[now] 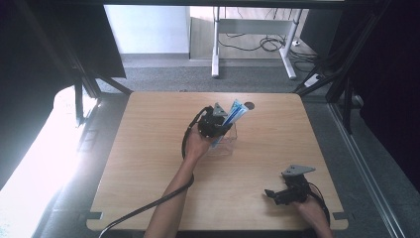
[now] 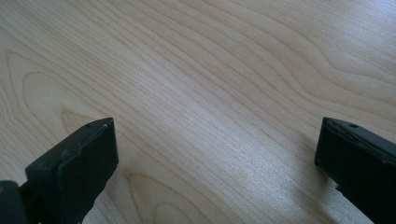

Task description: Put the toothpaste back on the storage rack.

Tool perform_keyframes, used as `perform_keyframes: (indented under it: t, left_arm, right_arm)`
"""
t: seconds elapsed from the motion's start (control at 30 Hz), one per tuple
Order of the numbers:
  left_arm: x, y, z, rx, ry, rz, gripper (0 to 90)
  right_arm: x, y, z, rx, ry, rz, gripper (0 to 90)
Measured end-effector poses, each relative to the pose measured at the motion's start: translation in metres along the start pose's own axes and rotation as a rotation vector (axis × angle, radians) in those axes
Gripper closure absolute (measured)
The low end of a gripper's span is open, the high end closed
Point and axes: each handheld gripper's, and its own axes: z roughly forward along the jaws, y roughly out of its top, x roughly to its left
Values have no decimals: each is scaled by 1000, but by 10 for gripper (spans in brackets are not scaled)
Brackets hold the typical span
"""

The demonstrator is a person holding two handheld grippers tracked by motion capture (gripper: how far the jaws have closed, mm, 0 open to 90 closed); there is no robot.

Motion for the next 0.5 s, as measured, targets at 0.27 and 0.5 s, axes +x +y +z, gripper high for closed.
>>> perform_keyframes:
  t: [0.27, 0.5]
  left_arm:
    - [-1, -3, -2, 26, -15, 24, 695]
    - [-1, -3, -5, 62, -25, 36, 677]
  right_arm:
    - [0, 0, 0, 2, -2, -2, 0]
    - [1, 0, 0, 3, -1, -5, 0]
